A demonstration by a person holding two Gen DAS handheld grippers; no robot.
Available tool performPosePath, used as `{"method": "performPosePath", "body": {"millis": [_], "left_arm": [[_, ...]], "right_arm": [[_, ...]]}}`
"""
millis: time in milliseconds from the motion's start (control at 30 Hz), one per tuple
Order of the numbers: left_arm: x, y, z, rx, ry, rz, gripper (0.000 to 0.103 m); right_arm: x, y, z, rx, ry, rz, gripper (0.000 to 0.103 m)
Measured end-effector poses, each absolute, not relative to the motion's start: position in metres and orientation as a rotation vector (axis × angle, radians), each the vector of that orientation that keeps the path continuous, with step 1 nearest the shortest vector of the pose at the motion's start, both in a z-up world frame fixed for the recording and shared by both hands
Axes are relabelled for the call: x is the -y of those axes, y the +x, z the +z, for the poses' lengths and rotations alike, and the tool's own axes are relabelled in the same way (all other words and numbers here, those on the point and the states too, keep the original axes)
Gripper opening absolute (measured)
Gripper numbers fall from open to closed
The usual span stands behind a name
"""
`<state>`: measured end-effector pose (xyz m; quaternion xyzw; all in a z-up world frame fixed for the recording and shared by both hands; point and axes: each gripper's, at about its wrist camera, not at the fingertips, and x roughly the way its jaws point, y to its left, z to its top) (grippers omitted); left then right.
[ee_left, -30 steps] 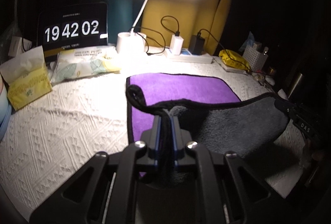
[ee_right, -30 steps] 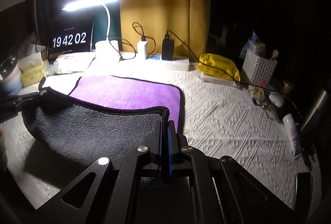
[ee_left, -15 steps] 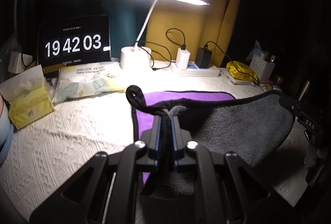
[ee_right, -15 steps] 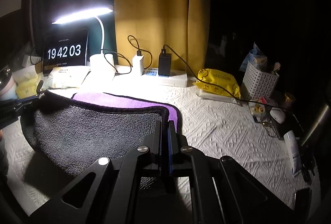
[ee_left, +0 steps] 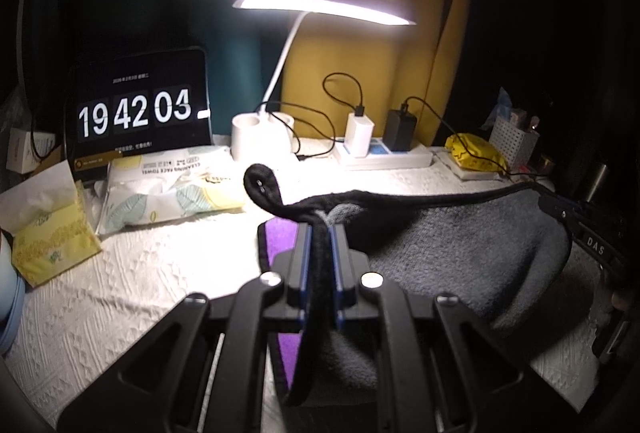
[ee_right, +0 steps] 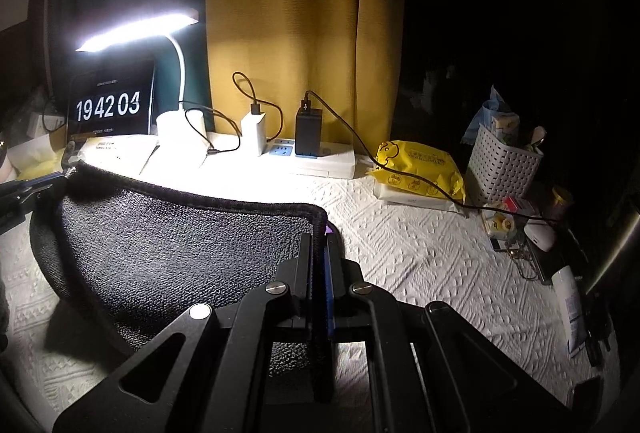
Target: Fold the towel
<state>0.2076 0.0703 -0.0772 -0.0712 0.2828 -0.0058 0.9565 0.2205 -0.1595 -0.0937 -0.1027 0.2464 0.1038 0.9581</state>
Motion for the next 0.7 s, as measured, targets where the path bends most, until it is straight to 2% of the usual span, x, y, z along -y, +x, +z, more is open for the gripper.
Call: {"method": "performPosePath", "body": {"millis": [700], "left_arm": [[-0.076,0.261,-0.1,-0.601,-0.137,0.019,0.01]], "right_arm": [[0.15,0.276,-0.11,-0.506,-0.217,0.181,0.005]]}}
